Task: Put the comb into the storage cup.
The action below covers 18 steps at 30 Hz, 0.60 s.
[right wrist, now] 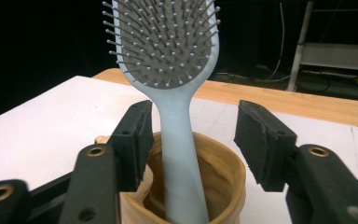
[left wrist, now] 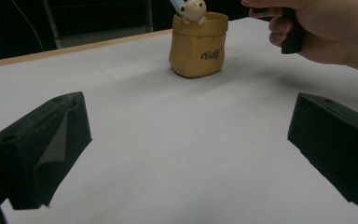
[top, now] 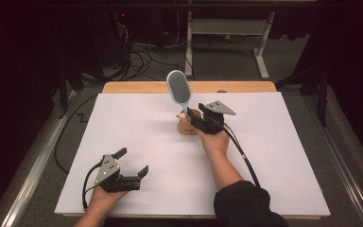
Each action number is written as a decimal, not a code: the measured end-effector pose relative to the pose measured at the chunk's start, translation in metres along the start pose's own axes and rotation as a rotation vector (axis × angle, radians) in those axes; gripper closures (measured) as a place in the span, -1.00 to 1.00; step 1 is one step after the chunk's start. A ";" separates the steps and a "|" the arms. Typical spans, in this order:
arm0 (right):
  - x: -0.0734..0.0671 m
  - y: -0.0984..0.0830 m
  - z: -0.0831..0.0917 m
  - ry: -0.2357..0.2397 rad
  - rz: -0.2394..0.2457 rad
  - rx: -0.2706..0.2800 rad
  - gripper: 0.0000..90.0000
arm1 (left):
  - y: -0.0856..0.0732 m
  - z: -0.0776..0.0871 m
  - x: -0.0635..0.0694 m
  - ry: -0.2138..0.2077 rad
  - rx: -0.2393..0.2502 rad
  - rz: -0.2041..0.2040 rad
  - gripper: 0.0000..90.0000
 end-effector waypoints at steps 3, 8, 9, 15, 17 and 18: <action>0.001 0.002 0.006 0.007 0.001 0.006 -0.03 | 0.000 0.000 0.000 0.002 0.000 0.001 -0.99; -0.001 0.004 0.017 0.043 -0.001 0.014 -0.18 | 0.000 0.001 -0.002 0.008 -0.002 0.000 -0.99; -0.002 0.003 0.019 0.050 0.002 0.011 -0.23 | -0.001 0.001 -0.002 0.010 -0.007 0.002 -0.99; -0.004 -0.004 0.033 0.084 0.007 0.011 -0.47 | -0.001 0.001 -0.006 0.021 -0.006 0.009 -0.99; -0.004 -0.007 0.038 0.093 0.010 0.002 -0.55 | -0.001 0.001 -0.007 0.022 -0.006 0.011 -0.99; -0.003 -0.008 0.040 0.095 0.008 0.002 -0.58 | 0.000 0.002 -0.007 0.023 -0.006 0.011 -1.00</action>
Point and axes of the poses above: each handheld gripper's, and its own axes: z roughly backward along the jaws, y roughly out of its top, x roughly to its right, the point moved 10 cm from there along -z, roughly forward along the jaws, and after that the axes turned 14 degrees about -y, right-handed, at the moved point
